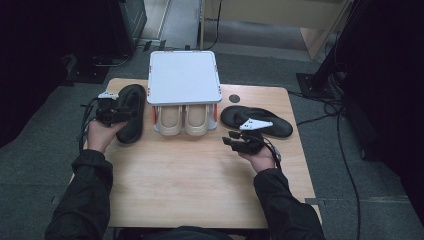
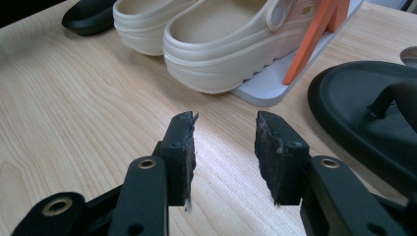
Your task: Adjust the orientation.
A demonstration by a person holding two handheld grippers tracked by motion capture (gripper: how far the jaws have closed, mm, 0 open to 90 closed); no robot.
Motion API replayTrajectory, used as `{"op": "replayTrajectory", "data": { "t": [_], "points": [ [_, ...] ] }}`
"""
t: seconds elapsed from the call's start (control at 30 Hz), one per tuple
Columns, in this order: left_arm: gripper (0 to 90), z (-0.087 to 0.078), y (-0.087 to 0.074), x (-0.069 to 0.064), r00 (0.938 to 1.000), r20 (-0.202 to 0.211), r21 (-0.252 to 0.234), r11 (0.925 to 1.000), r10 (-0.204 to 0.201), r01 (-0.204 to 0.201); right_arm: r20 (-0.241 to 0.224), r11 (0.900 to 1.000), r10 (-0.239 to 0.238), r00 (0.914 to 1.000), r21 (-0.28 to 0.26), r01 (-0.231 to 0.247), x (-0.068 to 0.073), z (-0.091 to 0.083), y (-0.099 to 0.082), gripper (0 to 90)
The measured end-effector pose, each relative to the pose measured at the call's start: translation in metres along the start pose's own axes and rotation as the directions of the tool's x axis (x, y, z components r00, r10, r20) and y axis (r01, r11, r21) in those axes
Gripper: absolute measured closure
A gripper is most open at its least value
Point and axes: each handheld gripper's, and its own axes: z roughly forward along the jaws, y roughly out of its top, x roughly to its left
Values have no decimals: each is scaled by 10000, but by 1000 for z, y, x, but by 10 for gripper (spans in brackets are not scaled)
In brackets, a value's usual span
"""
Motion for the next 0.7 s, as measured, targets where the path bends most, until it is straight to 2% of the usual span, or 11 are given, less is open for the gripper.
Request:
{"op": "replayTrajectory", "data": {
  "t": [0.27,0.43,0.57,0.7],
  "points": [
    [512,27,2,8,9998,-56,377,9991,-170,172,136,9999,140,9998,-19,-140,-1,-5,-5,598],
    [513,28,5,12,9999,-109,498,9988,-26,32,252,9999,115,9996,4,-116,1,-8,-9,598],
    [515,19,7,22,9996,-231,-40,9999,-141,140,306,9997,234,9993,-26,-233,1,-10,-12,598],
    [518,8,5,38,9970,-656,-549,9978,-420,385,313,9998,191,9993,-24,-190,1,-10,-13,598]
  ]
}}
